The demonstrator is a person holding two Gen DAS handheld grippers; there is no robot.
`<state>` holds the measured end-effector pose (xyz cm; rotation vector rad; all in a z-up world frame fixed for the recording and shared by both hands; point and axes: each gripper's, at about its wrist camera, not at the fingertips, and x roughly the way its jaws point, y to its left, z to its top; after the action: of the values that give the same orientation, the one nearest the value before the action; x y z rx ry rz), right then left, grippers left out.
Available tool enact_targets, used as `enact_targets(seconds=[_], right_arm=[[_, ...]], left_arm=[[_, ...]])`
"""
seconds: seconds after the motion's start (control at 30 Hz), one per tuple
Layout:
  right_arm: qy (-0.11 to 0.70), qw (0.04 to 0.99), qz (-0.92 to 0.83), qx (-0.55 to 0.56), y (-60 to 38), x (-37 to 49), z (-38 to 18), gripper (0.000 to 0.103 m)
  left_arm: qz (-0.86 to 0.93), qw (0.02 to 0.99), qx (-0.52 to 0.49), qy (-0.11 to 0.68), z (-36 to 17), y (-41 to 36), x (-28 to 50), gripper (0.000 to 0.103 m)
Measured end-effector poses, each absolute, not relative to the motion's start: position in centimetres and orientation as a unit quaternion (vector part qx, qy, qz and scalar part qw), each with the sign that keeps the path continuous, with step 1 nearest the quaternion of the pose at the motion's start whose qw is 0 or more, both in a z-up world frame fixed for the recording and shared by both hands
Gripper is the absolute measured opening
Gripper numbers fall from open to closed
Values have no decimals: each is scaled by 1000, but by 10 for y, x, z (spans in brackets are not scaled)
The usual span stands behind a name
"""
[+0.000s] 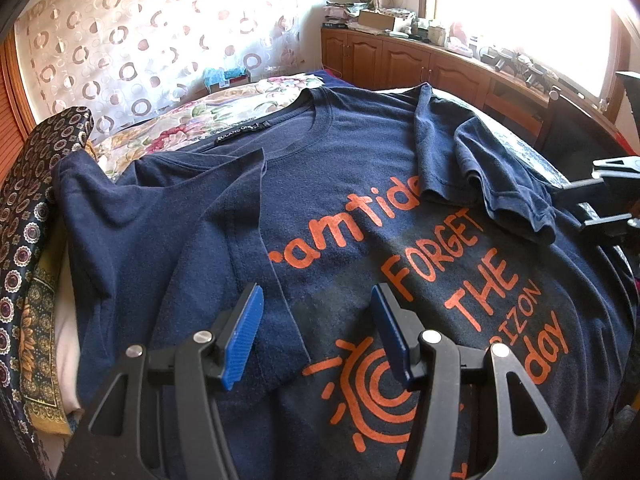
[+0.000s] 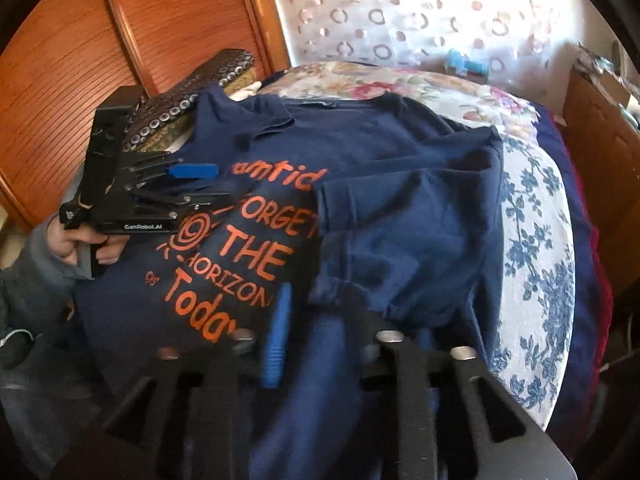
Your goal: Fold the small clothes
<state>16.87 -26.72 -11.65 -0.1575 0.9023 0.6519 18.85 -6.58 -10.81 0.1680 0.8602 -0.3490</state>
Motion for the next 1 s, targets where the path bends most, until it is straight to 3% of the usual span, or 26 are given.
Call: enact_targets(seconds=[0.4,0.67,0.8,0.93,0.97,1.0], right_arm=[[384,882,259,-91,-274,218,-101,60],[392,856,320,-104,-224,262,-109,60],[431,828,326,-151,-187,274,-127,50],[451,820,296,-189,-181,275,-142,49],[453,819,295,-193,-182,274,-145,46],[452,818,294,-199,-182,274,-146,36]], left_arm=[[-110,917,60,379,-67,-9,190,56],[-59,922,33,381,-61,36,200,56],[-54,922,28,382,-64,41,198,56],[-51,921,28,384,-66,47,195,56],[-52,922,27,382,-67,47,194,56],[-52,923,27,380,-66,48,194,56]])
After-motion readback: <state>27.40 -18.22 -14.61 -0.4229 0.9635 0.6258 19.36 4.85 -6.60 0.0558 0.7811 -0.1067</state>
